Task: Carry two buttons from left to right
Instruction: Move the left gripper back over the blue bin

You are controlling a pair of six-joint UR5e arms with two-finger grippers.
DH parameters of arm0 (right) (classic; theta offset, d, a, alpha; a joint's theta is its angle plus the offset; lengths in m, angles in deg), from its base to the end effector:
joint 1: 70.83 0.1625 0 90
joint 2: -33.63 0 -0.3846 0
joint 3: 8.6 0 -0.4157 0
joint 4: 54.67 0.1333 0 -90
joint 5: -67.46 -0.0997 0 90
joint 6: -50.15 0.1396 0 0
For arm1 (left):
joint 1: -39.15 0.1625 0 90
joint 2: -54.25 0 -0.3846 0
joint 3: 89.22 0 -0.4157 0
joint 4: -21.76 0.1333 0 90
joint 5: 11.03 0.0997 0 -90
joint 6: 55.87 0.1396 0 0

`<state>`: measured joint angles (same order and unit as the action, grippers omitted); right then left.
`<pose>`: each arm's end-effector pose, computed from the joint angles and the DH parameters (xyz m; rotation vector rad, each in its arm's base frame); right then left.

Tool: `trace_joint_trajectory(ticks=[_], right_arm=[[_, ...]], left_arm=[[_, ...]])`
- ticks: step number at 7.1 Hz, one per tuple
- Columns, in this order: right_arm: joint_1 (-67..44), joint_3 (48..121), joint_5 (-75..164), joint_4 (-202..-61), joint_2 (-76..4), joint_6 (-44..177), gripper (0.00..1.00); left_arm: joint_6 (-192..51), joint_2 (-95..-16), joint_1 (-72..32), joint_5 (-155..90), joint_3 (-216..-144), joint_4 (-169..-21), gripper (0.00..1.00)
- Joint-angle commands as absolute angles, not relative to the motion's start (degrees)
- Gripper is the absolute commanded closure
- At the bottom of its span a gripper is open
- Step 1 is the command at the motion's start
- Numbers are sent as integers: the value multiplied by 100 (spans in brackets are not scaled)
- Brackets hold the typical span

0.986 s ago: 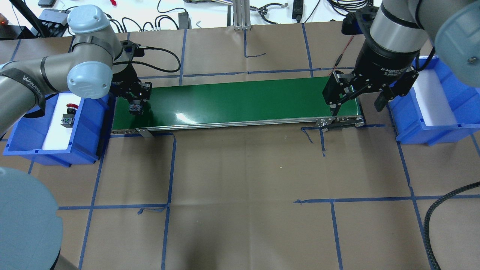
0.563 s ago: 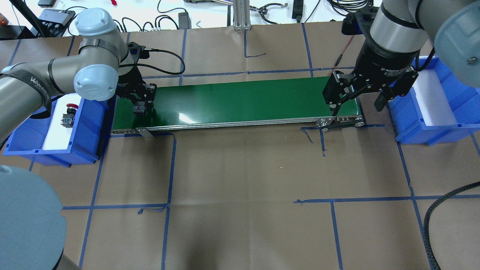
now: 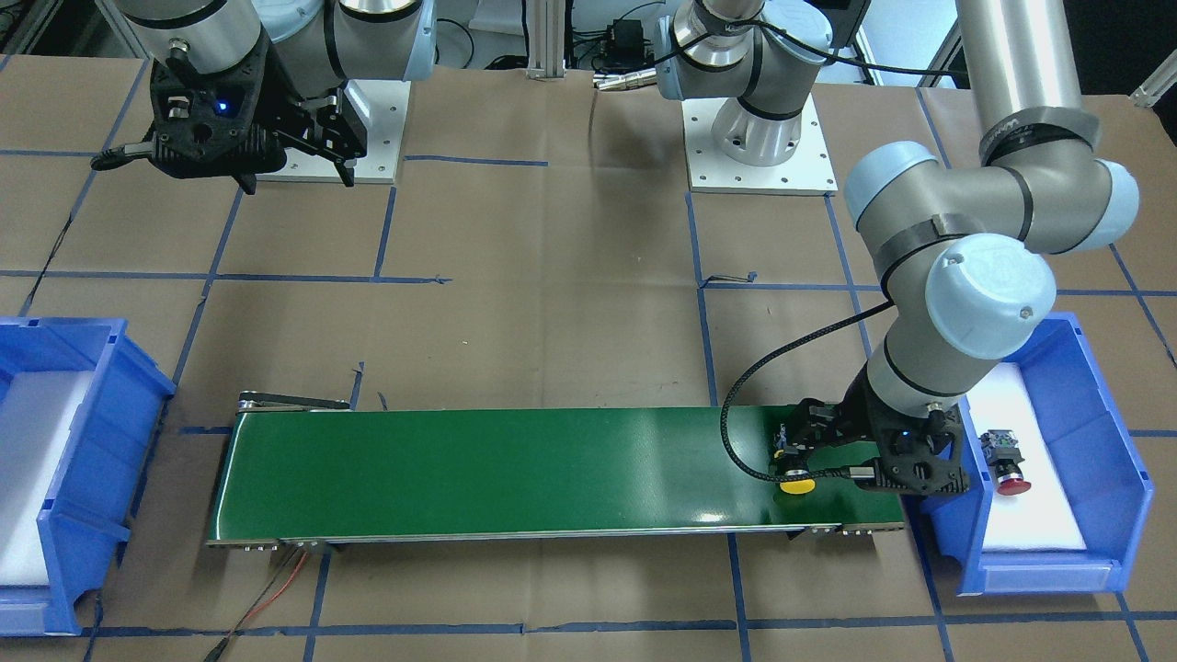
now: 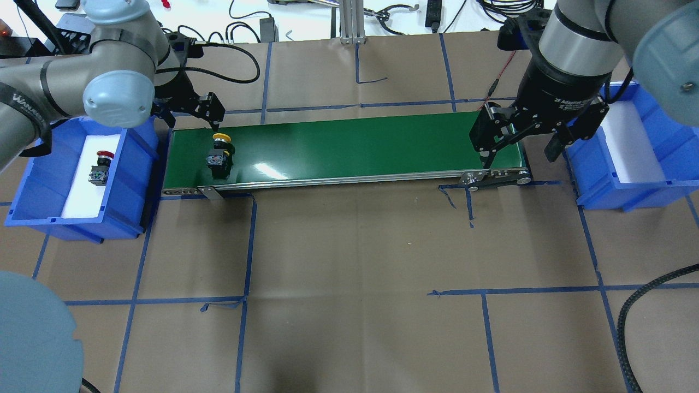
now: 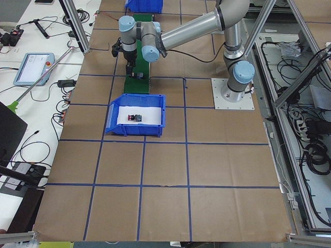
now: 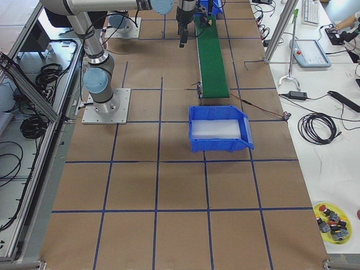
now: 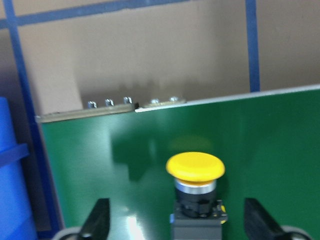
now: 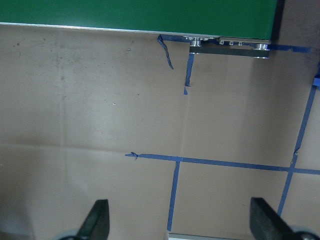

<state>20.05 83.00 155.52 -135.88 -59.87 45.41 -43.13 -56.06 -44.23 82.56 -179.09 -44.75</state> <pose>0.1453 -0.4721 0.4097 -0.1487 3.0947 0.1846 -0.0510 -0.6414 0.2464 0.1611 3.0651 -0.0712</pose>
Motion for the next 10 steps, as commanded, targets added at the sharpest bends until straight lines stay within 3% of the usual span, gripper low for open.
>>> trace_joint_trajectory(ticks=[1,4,10], right_arm=[[2005,8307,15561,-13588,-5980,4541,0],[1996,8307,15561,-13597,-5980,4532,0],[1996,8316,15552,-13588,-5980,4541,0]], left_arm=[[-4313,-5037,-4399,8223,-17423,-5579,0],[-4234,-4727,-4138,8196,-17341,-6015,0],[-2461,-4911,-2222,7985,-17324,-6016,1]])
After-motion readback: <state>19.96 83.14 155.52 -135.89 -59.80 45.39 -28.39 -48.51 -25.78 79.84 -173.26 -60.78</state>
